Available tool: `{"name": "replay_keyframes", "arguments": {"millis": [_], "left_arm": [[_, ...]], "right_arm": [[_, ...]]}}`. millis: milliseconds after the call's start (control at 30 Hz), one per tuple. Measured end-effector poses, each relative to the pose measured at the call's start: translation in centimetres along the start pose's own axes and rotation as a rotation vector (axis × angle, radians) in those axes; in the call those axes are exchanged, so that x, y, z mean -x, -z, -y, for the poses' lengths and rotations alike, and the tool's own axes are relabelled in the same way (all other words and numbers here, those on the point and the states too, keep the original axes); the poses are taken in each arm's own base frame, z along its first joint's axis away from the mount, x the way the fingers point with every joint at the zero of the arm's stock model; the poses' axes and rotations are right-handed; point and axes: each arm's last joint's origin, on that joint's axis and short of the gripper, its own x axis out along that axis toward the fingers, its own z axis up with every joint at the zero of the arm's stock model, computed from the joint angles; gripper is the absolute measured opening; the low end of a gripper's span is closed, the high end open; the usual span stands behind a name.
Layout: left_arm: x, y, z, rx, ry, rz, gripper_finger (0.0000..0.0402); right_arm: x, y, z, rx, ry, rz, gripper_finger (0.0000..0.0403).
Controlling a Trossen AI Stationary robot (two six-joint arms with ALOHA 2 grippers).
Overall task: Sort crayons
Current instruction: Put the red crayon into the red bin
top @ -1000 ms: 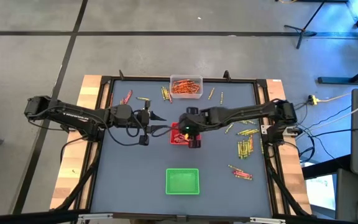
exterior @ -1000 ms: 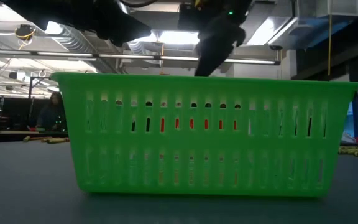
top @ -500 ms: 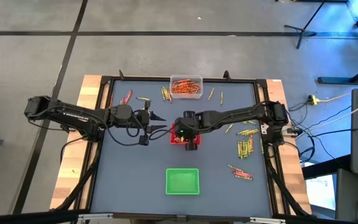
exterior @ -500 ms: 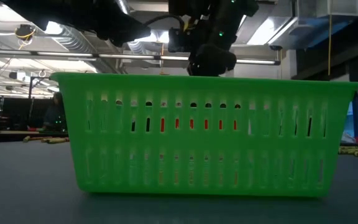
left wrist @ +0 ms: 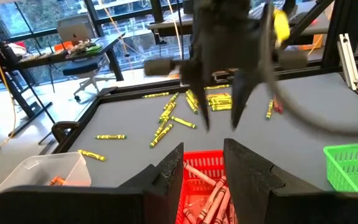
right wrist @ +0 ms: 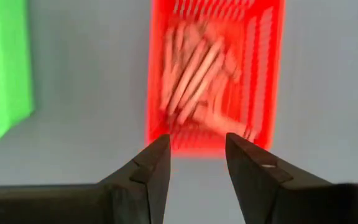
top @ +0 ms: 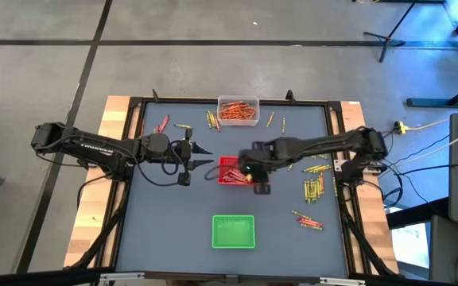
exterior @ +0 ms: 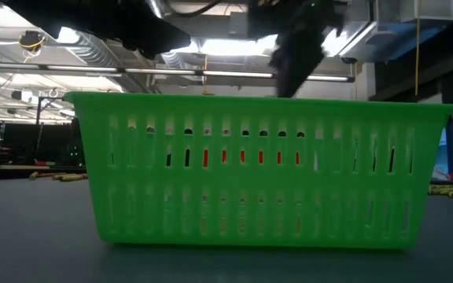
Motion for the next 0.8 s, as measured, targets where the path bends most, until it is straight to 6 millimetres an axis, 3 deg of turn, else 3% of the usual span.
{"name": "replay_keyframes", "arguments": {"millis": [233,500,800], "left_arm": [[0.0,0.0,0.0,0.0,0.0,0.0,0.0099],[0.0,0.0,0.0,0.0,0.0,0.0,0.0099],[0.0,0.0,0.0,0.0,-0.001,0.005,0.0099]], "right_arm": [[3.9,2.9,-4.0,-0.023,-0.003,-0.082,0.0154],[6.1,5.1,-8.3,-0.023,0.005,-0.09,0.0154],[3.5,9.9,-9.0,-0.13,0.002,-0.128,0.0154]]}}
